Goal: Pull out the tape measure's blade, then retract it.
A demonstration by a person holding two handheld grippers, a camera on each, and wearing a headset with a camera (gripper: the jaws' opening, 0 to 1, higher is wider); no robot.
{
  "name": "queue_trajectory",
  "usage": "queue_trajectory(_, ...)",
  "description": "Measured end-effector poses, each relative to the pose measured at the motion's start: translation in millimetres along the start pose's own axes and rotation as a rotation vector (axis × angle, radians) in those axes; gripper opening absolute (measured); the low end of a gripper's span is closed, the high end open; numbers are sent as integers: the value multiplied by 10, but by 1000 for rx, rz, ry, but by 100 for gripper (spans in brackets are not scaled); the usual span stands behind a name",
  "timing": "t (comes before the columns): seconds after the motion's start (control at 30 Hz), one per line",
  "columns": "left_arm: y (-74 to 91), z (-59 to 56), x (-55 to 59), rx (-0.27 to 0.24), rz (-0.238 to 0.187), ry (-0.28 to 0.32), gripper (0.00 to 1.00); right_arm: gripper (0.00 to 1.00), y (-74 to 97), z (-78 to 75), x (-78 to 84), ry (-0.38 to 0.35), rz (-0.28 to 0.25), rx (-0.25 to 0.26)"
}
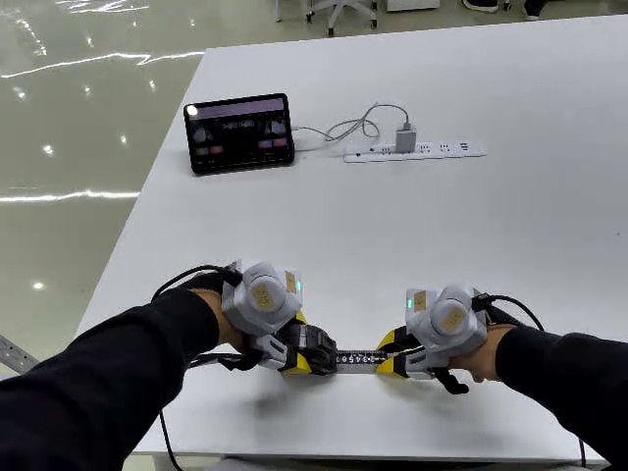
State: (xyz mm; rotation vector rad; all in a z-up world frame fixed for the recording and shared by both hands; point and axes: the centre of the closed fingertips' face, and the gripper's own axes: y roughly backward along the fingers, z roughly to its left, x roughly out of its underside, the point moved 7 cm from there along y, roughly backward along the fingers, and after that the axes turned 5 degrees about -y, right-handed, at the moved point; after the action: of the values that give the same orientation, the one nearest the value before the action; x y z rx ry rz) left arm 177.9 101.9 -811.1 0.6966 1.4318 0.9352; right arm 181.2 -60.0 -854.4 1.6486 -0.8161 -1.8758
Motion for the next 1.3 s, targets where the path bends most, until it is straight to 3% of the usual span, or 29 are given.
queue_trajectory(0.7, 0, -5, 13, -9, -10, 7, 32, 10, 112, -21, 119, -31, -6, 1)
queue_trajectory(1.3, -3, -11, 9, -8, -8, 13, 32, 10, 180, -42, 188, -10, 4, 9)
